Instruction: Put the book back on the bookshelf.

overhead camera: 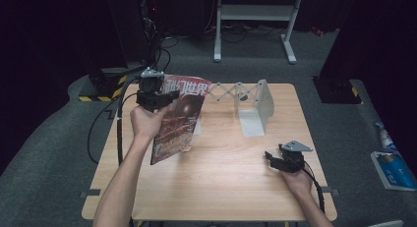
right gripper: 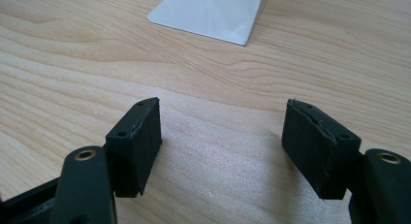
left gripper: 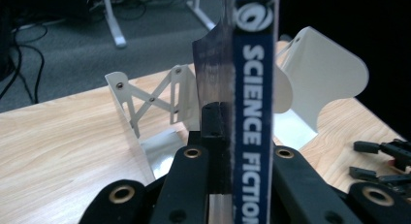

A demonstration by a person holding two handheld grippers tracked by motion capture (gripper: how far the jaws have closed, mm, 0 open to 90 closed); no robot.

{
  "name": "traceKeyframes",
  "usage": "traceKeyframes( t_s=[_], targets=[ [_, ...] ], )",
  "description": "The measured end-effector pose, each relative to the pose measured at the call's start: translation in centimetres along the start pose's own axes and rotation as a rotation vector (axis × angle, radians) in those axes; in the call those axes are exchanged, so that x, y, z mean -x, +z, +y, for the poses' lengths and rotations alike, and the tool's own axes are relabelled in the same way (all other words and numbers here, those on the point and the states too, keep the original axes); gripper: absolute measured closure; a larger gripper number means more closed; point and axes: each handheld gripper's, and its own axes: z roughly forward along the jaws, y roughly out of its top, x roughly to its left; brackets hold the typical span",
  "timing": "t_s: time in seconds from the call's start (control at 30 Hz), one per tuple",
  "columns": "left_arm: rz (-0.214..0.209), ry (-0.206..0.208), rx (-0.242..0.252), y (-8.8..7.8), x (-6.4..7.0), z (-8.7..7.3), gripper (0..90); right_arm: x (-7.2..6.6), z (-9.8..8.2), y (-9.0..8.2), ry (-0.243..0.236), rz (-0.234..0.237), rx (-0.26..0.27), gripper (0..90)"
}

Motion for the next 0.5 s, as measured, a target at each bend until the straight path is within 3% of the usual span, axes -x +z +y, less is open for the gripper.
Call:
traceKeyframes(
  t_s=[0.1,0.5],
  targets=[
    [0.020,0.012,-0.020,0.4,-0.1,0.6,83.8,0.0,0.0,0.0,0.000,0.000,0.000,30.6],
    [0.053,-0.024,-0.035,1.8,-1.2,1.8,83.8,0.0,0.0,0.0,0.001,0.001,0.002,30.6]
  ],
)
